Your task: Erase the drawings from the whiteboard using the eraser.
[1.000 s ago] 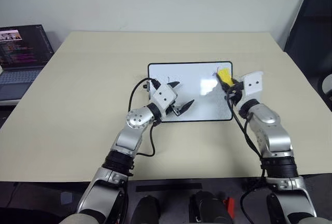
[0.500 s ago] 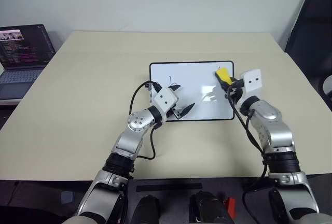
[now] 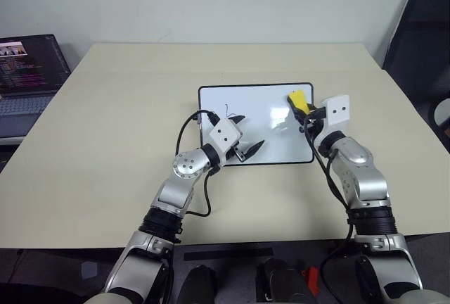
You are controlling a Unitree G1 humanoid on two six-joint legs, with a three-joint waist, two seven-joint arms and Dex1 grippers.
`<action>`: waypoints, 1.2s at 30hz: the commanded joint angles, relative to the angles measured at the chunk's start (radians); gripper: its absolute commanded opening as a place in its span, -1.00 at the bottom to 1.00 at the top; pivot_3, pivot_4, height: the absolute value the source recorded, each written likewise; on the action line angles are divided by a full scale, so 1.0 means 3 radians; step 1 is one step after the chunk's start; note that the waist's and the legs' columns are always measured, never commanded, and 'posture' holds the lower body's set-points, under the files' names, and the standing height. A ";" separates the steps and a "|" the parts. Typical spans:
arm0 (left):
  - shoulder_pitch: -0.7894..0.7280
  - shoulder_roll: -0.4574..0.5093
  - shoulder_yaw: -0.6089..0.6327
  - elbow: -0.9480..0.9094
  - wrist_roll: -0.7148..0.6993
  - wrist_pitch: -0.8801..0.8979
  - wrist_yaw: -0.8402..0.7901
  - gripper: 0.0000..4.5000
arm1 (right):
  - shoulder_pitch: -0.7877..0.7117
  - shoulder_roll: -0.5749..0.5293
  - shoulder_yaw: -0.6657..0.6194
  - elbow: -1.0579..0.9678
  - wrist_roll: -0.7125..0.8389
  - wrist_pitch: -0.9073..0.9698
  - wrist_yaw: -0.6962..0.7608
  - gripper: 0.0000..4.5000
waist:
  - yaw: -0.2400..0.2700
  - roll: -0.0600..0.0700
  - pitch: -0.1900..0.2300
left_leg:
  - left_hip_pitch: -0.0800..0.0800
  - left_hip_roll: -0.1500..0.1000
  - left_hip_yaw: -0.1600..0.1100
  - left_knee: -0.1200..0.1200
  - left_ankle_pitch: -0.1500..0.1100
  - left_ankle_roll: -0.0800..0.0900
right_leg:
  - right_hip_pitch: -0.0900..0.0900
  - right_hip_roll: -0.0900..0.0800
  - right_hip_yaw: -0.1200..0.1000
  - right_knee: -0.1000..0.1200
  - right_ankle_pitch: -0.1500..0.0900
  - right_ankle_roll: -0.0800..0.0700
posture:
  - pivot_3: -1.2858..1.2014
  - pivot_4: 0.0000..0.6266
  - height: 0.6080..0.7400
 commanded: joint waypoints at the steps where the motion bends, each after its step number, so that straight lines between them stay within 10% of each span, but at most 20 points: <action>1: -0.0031 0.0009 0.0018 -0.0188 0.0007 -0.0012 -0.0001 1.00 | -0.0070 0.0042 0.0004 -0.0145 0.0110 -0.0014 0.0088 -0.56 | 0.0006 0.0000 0.0001 | -0.0001 0.0000 0.0000 0.0000 0.0000 0.0000 | 0.0000 0.0000 0.0000 -0.0001 0.0000 0.0000 | 0.03 -0.52 1.00; 14: -0.0008 -0.0011 0.0023 -0.0262 -0.0038 0.0094 -0.0010 1.00 | -0.0309 -0.0290 -0.0060 0.0477 -0.0339 -0.0127 -0.0280 -0.56 | 0.0023 0.0000 0.0000 | 0.0000 -0.0003 0.0000 0.0003 0.0000 0.0000 | 0.0002 -0.0003 -0.0001 0.0000 0.0000 0.0000 | 0.03 -0.52 1.00; 36: 0.0327 -0.0134 0.0054 -0.0735 -0.0102 0.0364 0.0131 1.00 | 0.0255 -0.0013 0.0087 -0.0658 -0.0109 0.0010 -0.0048 -0.56 | 0.0010 0.0001 0.0001 | -0.0005 -0.0003 0.0002 -0.0007 -0.0001 -0.0001 | -0.0003 -0.0005 0.0001 -0.0008 -0.0001 0.0001 | 0.03 -0.52 1.00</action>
